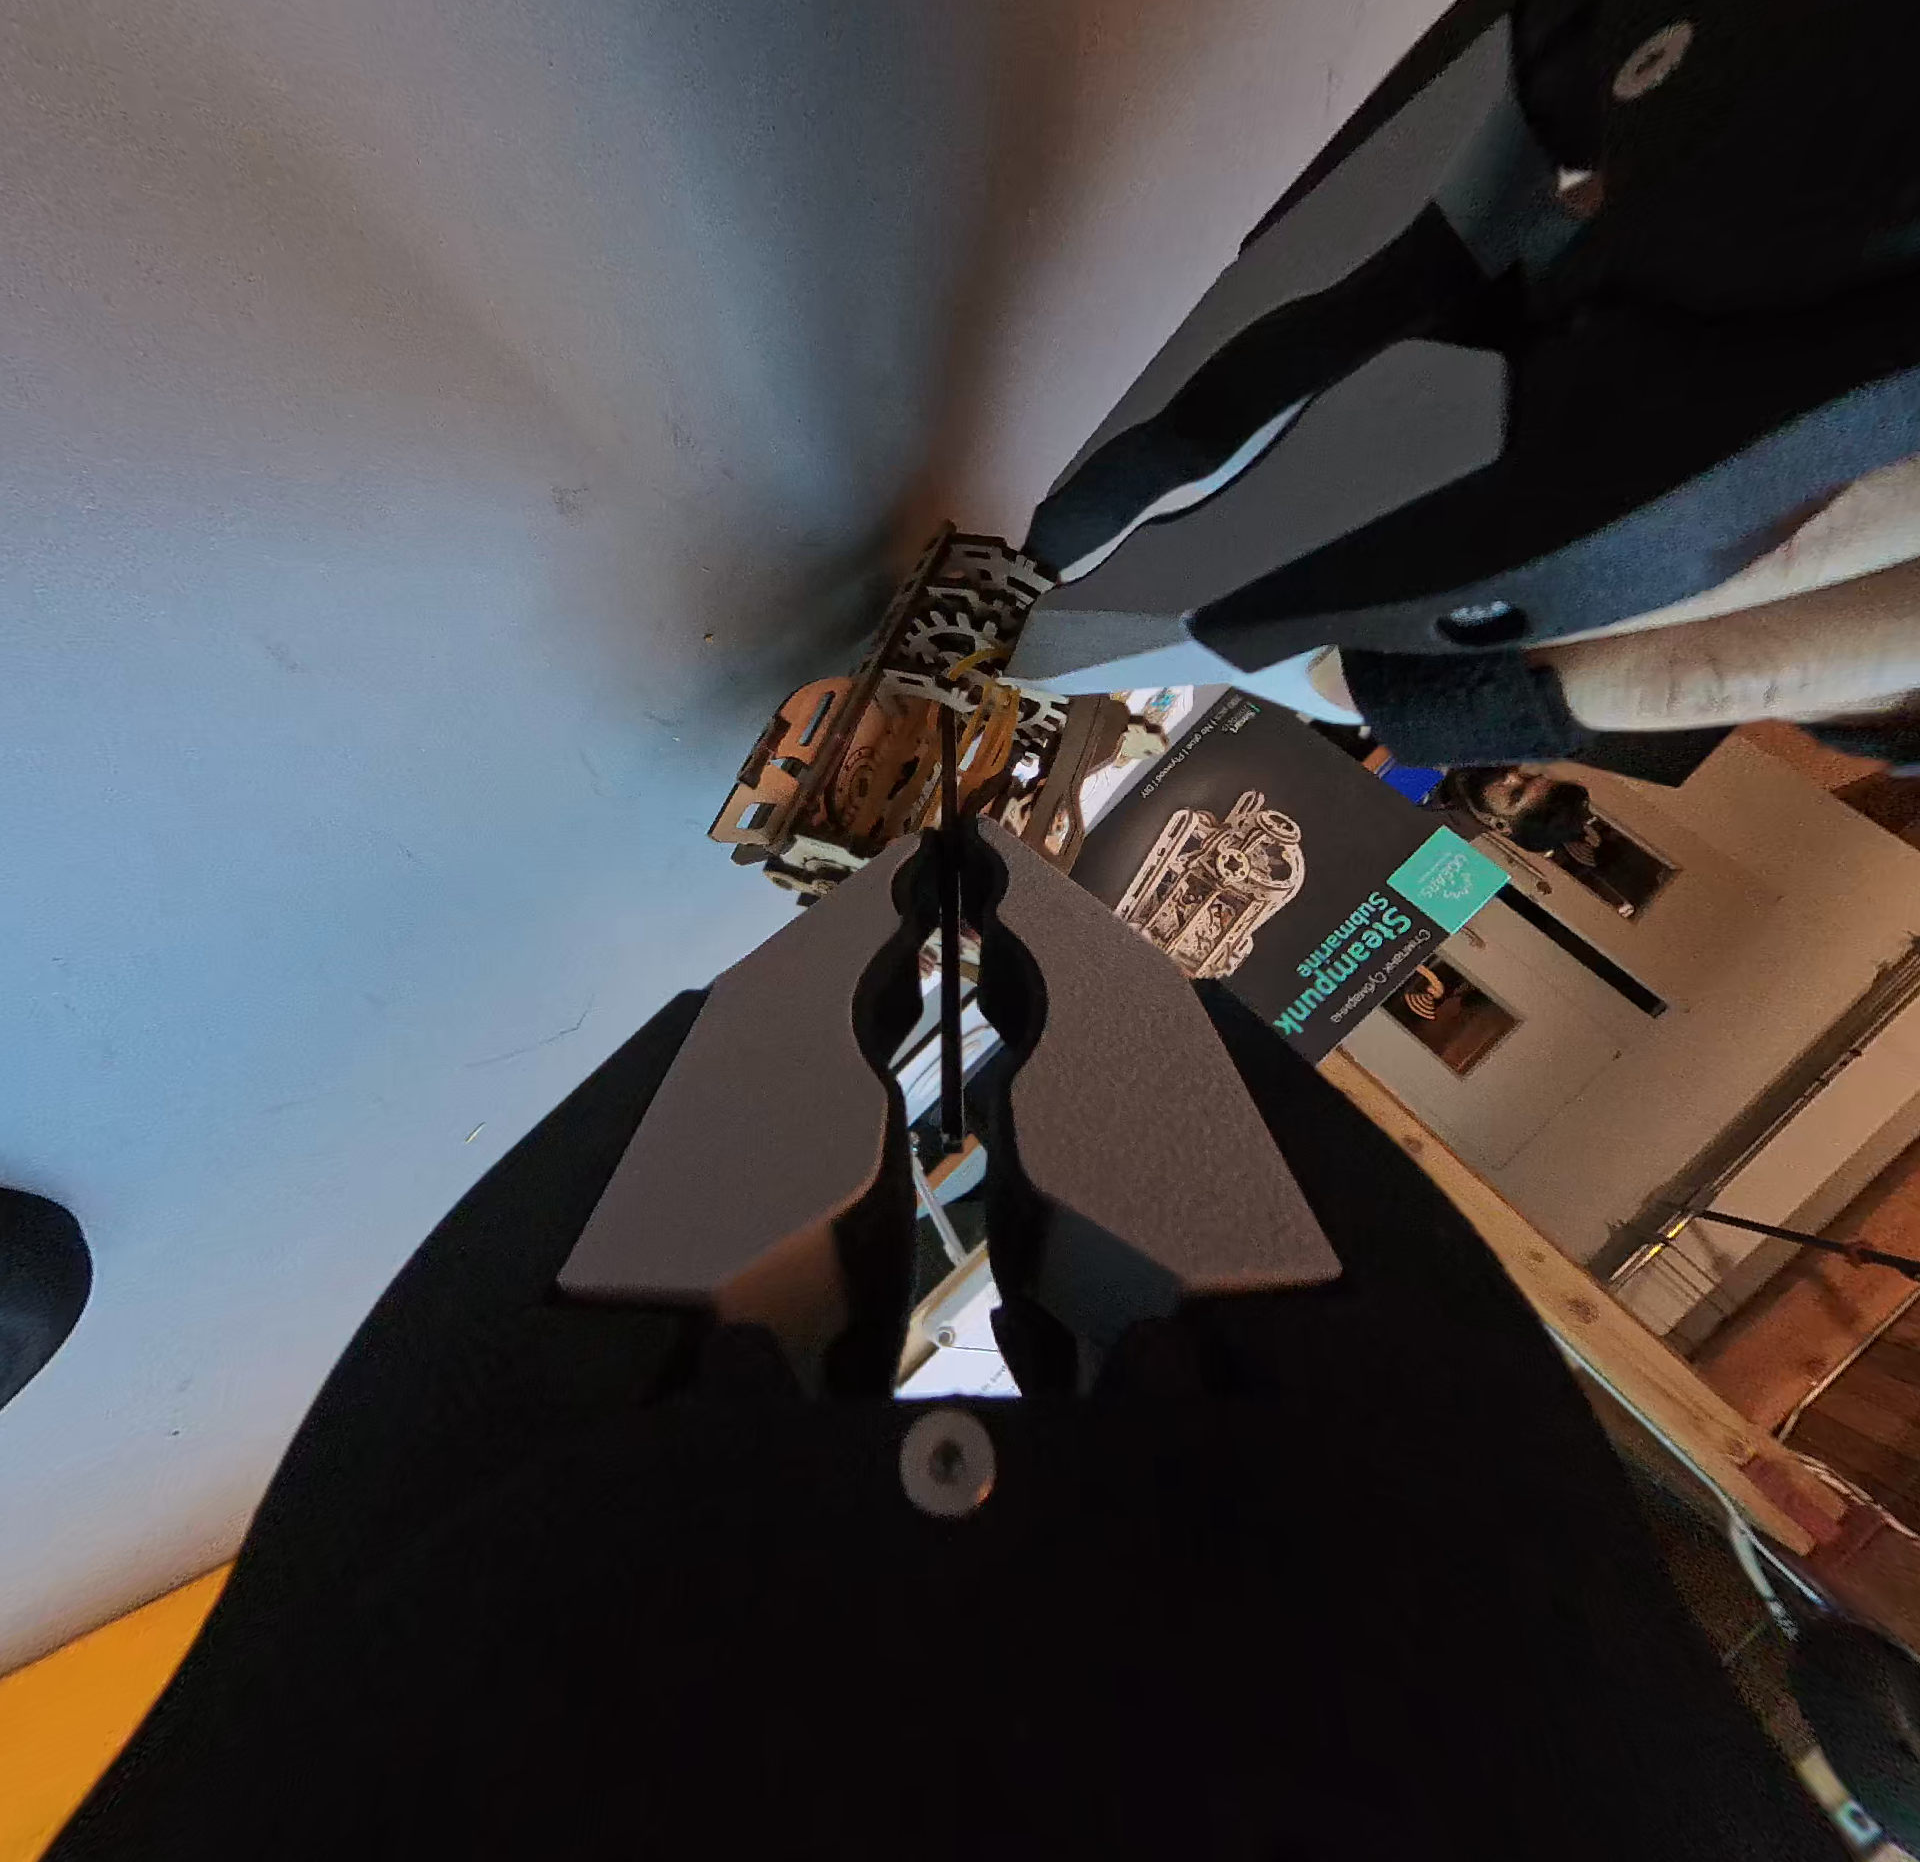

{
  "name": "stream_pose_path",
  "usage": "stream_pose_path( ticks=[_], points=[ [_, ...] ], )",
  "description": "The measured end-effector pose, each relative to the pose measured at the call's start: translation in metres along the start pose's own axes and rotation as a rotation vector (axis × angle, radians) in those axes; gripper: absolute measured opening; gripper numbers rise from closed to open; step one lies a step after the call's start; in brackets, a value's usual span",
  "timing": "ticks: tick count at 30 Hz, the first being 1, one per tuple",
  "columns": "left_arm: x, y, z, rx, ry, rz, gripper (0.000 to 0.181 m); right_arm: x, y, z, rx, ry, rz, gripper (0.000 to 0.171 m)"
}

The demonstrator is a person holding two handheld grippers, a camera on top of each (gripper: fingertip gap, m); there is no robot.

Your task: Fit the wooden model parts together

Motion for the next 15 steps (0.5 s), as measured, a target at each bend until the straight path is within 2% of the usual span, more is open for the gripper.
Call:
stream_pose_path(
  ticks=[6,15],
  points=[
    [0.0027,0.0014,-0.0004,0.025,-0.002,0.013,0.018,0.0006,0.0031,-0.0014,-0.090,0.007,0.055,0.002],
    [0.0084,-0.0037,0.0013,0.075,-0.019,0.055,0.017,0.0018,0.0053,-0.0011,-0.111,0.083,0.108,0.002]
  ],
)
Point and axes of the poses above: each gripper's, where its closed fingertips meet, x back along the fingers, y out of its underside, z = x × y across the jaws, the point moved 1 cm from there along x, back along the fingers, and after that the axes turned 2 degrees about -x, right-handed, at the moved point
